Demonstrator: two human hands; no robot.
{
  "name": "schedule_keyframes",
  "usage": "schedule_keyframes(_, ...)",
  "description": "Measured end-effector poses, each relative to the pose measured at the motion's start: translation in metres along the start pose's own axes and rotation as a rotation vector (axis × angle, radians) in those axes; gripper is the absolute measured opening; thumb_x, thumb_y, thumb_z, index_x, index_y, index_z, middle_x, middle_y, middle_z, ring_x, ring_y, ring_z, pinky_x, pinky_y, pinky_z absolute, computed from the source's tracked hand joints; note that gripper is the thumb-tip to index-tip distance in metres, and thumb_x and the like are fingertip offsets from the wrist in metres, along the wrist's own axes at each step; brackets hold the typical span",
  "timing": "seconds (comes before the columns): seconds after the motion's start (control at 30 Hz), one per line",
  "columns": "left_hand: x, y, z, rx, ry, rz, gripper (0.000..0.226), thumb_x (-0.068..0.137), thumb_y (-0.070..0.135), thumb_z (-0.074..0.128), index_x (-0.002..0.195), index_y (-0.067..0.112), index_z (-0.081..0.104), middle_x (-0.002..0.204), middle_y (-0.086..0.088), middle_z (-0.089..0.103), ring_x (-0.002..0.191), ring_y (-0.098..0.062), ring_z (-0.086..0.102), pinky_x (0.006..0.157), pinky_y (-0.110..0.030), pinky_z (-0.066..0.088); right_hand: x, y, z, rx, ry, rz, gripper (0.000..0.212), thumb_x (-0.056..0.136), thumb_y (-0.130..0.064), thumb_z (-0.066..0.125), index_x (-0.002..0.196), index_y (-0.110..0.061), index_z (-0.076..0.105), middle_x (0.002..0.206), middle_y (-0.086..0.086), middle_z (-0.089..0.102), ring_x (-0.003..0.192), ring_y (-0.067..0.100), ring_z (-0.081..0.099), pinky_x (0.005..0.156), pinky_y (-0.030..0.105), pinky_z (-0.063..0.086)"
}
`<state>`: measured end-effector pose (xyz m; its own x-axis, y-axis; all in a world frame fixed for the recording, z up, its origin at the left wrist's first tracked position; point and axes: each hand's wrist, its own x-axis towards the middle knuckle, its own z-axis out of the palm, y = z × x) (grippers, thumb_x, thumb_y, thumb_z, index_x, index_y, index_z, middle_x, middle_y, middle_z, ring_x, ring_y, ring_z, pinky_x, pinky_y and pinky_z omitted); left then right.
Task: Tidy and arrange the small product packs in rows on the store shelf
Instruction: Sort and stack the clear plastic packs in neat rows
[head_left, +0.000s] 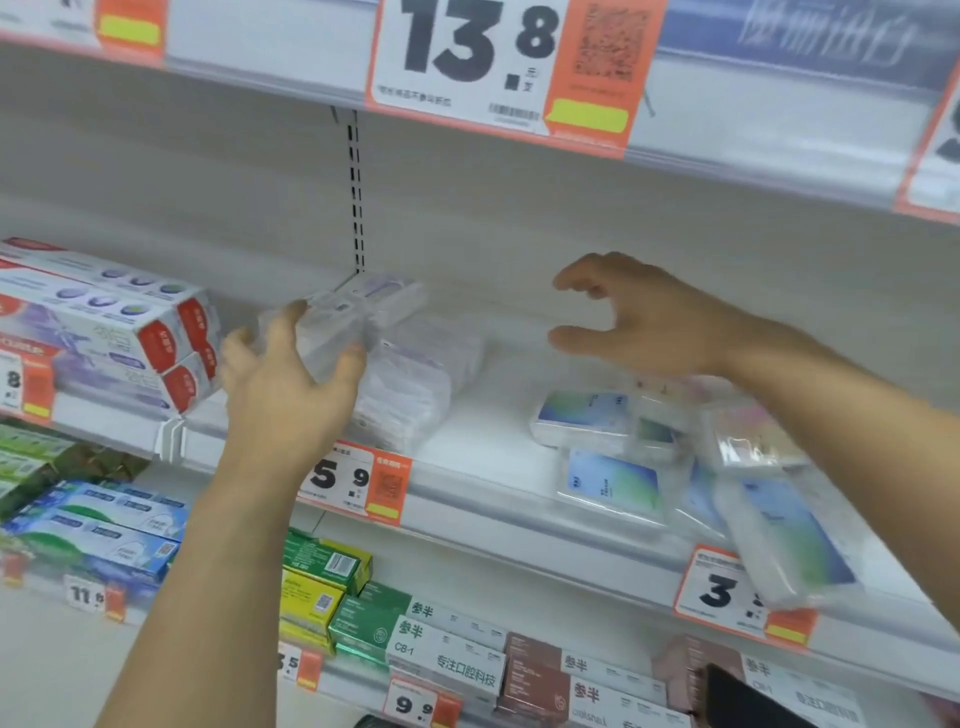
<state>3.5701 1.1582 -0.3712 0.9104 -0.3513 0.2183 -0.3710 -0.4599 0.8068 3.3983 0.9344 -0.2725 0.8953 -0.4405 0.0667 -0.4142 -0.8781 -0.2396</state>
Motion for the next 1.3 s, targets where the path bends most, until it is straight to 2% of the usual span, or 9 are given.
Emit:
schedule_keyframes(0.13,-0.026,0.047,0.019,-0.064,0.040,0.304,0.048,0.082,0.047,0.052,0.126,0.029,0.055,0.139,-0.007,0.040,0.135,-0.024,0.031,0.110,-0.035,0.030,-0.069,0.057,-0.032,-0.057,-0.010,0.252,0.054,0.083,-0.067,0.057,0.129,-0.041,0.053,0.132,-0.013,0.053,0.116,0.012,0.054,0.098,0.030,0.041)
schedule_keyframes(0.23,-0.060,0.086,0.049,-0.093,-0.166,0.492,0.042,0.081,0.045,0.051,0.117,0.026,0.062,0.126,0.003,0.050,0.124,-0.016,0.042,0.094,-0.014,0.028,-0.127,0.079,-0.026,0.128,-0.009,0.385,0.059,0.073,-0.075,0.058,0.125,-0.047,0.054,0.132,-0.020,0.047,0.114,0.008,0.053,0.093,0.029,0.041)
schedule_keyframes(0.37,-0.108,0.099,0.094,0.213,-0.574,0.699,0.068,0.073,0.074,0.046,0.135,0.050,0.033,0.153,0.003,0.023,0.144,-0.017,0.008,0.118,-0.045,0.012,-0.186,0.098,0.003,0.228,0.120,0.263,0.086,0.057,-0.084,0.065,0.136,-0.059,0.040,0.145,-0.022,0.037,0.134,-0.005,0.037,0.107,0.024,0.033)
schedule_keyframes(0.53,-0.136,0.115,0.125,0.330,-0.707,0.668,0.095,0.061,0.094,0.038,0.142,0.061,0.000,0.159,0.011,-0.016,0.146,-0.021,-0.022,0.116,-0.060,-0.004,-0.200,0.118,0.048,0.252,0.225,0.182,0.086,0.057,-0.086,0.065,0.136,-0.056,0.044,0.155,-0.008,0.032,0.150,0.003,0.015,0.119,0.040,0.027)
schedule_keyframes(0.73,-0.137,0.124,0.150,0.351,-0.624,0.617,0.087,0.064,0.094,0.024,0.142,0.059,0.007,0.160,0.004,0.006,0.147,-0.019,-0.017,0.115,-0.061,-0.002,-0.184,0.130,0.073,0.206,0.454,0.238,0.061,0.074,-0.084,0.046,0.116,-0.046,0.067,0.130,-0.023,0.044,0.136,0.006,0.033,0.118,0.045,0.016)
schedule_keyframes(0.93,-0.128,0.126,0.169,0.283,-0.404,0.635,0.082,0.064,0.092,0.026,0.132,0.048,0.036,0.146,0.005,0.034,0.144,-0.021,0.016,0.111,-0.057,0.021,-0.166,0.140,0.081,0.191,0.487,0.366,0.060,0.081,-0.077,0.040,0.115,-0.037,0.068,0.149,0.000,0.043,0.145,0.017,0.027,0.117,0.057,0.019)
schedule_keyframes(1.13,-0.103,0.133,0.170,0.185,-0.452,0.637,0.095,0.049,0.088,0.046,0.132,0.041,0.049,0.147,0.011,0.033,0.137,-0.011,0.023,0.107,-0.043,0.024,-0.178,0.158,0.061,0.474,0.482,0.334,0.040,0.080,-0.042,0.073,0.118,-0.034,0.064,0.145,-0.003,0.040,0.139,0.006,0.039,0.111,0.015,0.030)
schedule_keyframes(1.2,-0.094,0.136,0.167,0.034,-0.421,0.541,0.083,0.059,0.080,0.046,0.130,0.037,0.052,0.143,0.009,0.037,0.133,-0.010,0.029,0.107,-0.038,0.029,-0.184,0.168,0.056,0.502,0.495,0.365,0.049,0.078,-0.034,0.078,0.123,-0.038,0.059,0.144,-0.005,0.038,0.135,0.004,0.043,0.110,0.021,0.039)
schedule_keyframes(1.3,-0.078,0.128,0.162,0.028,-0.312,0.367,0.067,0.075,0.072,0.032,0.129,0.036,0.052,0.142,-0.001,0.042,0.133,-0.020,0.031,0.110,-0.041,0.029,-0.190,0.177,0.052,0.382,0.378,0.543,0.073,0.073,-0.058,0.073,0.138,-0.049,0.042,0.155,-0.001,0.027,0.148,0.015,0.026,0.117,0.043,0.033)
